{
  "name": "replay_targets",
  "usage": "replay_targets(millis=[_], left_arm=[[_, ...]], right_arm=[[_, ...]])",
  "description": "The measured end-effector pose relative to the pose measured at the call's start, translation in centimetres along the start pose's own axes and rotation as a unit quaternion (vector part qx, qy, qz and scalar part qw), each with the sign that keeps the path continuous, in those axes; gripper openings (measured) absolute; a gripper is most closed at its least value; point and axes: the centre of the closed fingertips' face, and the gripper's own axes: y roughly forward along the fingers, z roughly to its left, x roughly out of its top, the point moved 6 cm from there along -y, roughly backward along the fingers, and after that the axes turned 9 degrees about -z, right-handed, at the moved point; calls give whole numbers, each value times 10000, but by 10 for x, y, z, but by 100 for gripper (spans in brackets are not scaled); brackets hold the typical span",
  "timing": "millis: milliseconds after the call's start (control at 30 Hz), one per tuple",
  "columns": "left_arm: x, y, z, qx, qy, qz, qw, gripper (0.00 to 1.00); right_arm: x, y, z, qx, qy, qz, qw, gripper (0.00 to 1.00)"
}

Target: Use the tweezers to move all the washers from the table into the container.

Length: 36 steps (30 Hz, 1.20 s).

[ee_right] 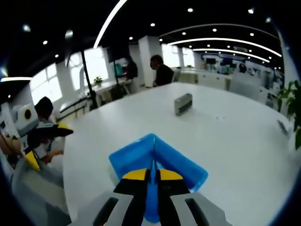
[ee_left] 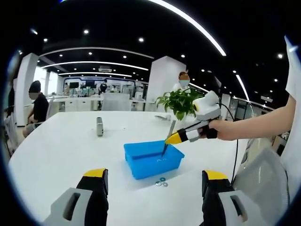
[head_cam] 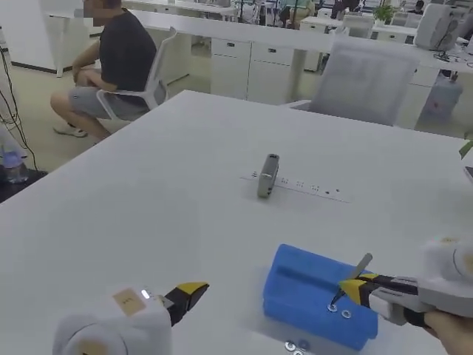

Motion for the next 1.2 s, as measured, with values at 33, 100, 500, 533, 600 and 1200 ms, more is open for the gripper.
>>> replay_targets(millis=[33,100,500,533,600,1200], left_arm=[[0,0,0,-11,6,4,10000,83],[0,0,-1,-17,21,14,10000,83],[-2,1,-1,-57,55,86,9999,82],[-2,1,-1,-58,57,87,9999,82],[-2,1,-1,-56,66,94,9999,82],[-4,0,-1,-39,87,180,9998,80]], right_arm=[[2,-2,1,2,9,-58,10000,3],[9,-9,9,24,24,-227,9997,3],[14,-20,38,415,-7,-468,9980,3],[12,-20,41,446,8,-468,9979,3],[8,-17,45,515,10,-426,9978,3],[-42,16,55,610,-244,315,9973,3]])
